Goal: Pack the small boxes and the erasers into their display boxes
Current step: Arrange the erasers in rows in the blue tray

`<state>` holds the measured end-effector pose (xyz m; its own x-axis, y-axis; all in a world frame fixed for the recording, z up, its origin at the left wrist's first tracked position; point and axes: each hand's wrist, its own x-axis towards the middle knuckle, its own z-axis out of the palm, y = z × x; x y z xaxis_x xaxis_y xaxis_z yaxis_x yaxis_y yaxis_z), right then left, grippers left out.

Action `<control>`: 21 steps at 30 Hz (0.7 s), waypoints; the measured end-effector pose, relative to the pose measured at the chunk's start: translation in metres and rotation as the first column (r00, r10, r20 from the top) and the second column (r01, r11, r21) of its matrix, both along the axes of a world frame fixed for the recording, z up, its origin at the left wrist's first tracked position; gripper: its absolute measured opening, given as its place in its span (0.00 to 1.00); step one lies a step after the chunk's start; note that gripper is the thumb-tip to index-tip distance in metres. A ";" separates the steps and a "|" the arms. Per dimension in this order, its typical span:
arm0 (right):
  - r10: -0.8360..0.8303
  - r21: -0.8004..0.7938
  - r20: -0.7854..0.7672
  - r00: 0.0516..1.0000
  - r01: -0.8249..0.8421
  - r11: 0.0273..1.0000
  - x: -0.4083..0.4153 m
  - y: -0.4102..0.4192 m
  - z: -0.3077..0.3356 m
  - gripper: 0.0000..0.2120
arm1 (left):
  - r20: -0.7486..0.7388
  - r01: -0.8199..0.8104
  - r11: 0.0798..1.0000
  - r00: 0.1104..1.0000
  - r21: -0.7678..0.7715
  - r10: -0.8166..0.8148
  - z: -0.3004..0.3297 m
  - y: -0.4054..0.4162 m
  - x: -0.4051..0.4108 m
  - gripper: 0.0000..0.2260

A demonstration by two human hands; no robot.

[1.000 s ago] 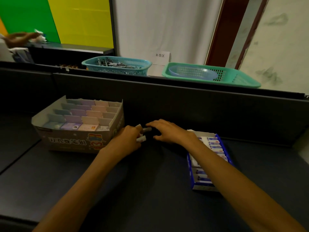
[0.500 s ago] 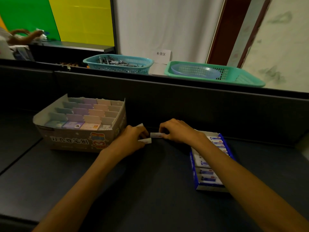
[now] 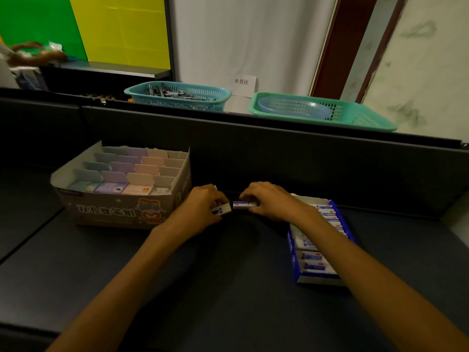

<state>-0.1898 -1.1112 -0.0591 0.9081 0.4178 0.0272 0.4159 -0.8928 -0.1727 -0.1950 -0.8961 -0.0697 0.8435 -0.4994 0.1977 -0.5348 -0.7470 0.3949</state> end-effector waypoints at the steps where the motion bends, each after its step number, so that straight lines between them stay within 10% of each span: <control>1: -0.003 -0.003 0.013 1.000 0.003 1.000 -0.002 -0.002 0.001 0.18 | 0.003 0.003 1.000 1.000 0.013 -0.004 0.001 0.000 -0.001 0.17; 21: -0.195 0.270 0.064 0.979 0.171 0.947 -0.070 -0.060 0.021 0.14 | 0.015 0.123 0.968 0.992 -0.218 -0.123 0.027 -0.046 -0.036 0.12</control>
